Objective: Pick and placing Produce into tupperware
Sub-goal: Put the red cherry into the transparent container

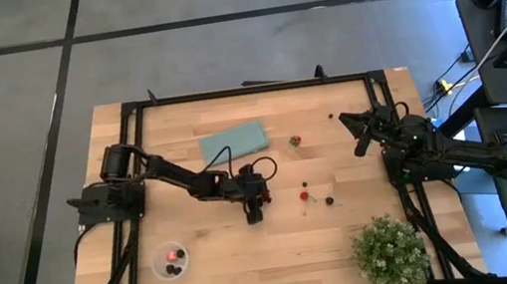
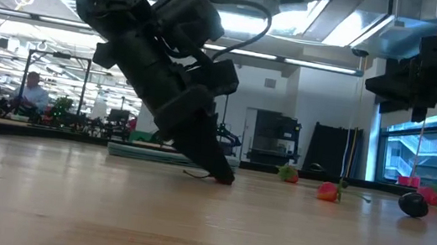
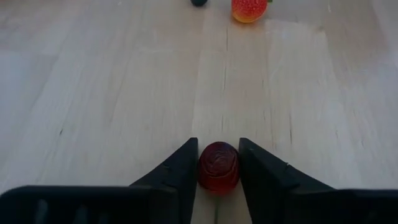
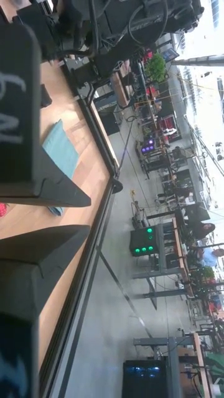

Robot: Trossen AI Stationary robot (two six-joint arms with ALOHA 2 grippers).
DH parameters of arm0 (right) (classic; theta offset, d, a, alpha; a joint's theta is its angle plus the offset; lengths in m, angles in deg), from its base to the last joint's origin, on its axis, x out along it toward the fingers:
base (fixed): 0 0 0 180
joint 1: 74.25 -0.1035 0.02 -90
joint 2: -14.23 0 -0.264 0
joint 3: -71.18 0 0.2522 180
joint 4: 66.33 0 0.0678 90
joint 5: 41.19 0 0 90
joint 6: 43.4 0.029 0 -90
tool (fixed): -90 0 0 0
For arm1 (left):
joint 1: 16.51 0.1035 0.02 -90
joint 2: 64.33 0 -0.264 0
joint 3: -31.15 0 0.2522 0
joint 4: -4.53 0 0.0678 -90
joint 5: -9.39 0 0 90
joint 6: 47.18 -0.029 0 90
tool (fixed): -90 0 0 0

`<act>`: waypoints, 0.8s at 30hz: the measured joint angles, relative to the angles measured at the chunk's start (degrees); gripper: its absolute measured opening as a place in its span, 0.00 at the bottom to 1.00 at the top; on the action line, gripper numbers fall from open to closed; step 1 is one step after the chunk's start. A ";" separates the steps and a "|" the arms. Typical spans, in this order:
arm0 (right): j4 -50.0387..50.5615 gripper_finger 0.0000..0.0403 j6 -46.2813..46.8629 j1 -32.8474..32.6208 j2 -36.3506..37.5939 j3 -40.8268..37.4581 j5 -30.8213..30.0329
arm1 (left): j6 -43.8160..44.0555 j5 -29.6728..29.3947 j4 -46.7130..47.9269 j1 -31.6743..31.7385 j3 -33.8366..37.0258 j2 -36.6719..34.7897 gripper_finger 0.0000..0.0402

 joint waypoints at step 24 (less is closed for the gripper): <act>-0.10 0.15 0.39 -0.01 0.02 0.00 0.02 | 13.50 15.09 32.34 -0.67 0.33 -17.46 0.10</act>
